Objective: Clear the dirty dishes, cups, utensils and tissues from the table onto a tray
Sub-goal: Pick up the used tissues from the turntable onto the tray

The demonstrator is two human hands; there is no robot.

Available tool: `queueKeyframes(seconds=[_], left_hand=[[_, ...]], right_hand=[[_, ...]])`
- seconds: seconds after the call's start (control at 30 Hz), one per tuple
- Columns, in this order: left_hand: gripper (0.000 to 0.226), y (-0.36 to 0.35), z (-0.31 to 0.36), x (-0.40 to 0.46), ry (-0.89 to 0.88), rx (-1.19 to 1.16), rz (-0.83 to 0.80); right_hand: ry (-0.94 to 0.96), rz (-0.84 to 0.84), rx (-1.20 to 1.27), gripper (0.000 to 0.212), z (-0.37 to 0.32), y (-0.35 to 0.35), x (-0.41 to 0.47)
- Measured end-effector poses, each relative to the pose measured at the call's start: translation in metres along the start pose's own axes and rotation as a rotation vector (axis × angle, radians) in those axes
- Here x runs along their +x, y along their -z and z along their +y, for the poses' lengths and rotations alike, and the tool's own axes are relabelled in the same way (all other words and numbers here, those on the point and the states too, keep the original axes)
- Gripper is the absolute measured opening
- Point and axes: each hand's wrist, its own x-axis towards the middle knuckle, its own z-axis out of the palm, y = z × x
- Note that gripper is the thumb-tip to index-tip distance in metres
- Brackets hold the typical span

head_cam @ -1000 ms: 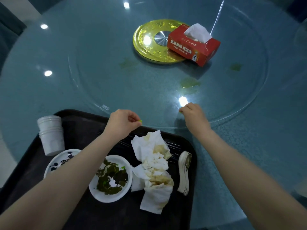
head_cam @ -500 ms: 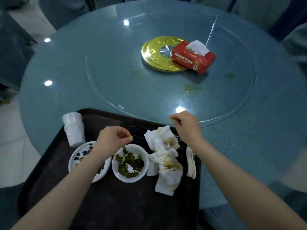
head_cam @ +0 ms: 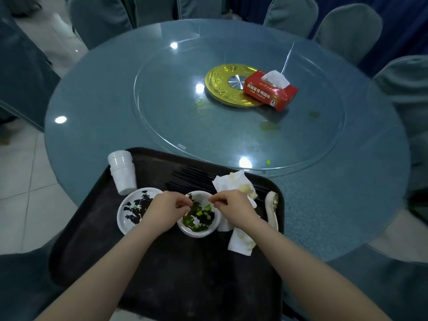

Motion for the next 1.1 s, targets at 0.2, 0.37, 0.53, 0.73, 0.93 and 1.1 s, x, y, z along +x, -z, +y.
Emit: queueKeyframes(seconds=[0.2, 0.37, 0.53, 0.73, 0.93, 1.1], left_hand=[[0.013, -0.002, 0.01, 0.012, -0.004, -0.043, 0.004], [0.015, -0.007, 0.023, 0.034, 0.0, -0.086, 0.057], [0.021, -0.016, 0.032, 0.06, 0.023, -0.162, 0.103], [0.021, -0.028, 0.027, 0.08, 0.068, -0.238, 0.141], [0.025, -0.026, 0.019, 0.078, 0.109, -0.303, 0.206], [0.026, -0.014, 0.011, 0.058, 0.117, -0.401, 0.287]], right_hand=[[-0.05, 0.169, 0.058, 0.021, 0.016, 0.023, 0.007], [-0.159, 0.299, 0.068, 0.02, 0.055, 0.061, 0.019], [-0.252, 0.386, 0.04, 0.022, 0.103, 0.09, 0.043], [-0.215, 0.427, -0.08, 0.023, 0.137, 0.108, 0.081], [-0.132, 0.335, -0.294, 0.024, 0.144, 0.105, 0.101], [-0.192, 0.283, -0.314, 0.026, 0.124, 0.1, 0.094]])
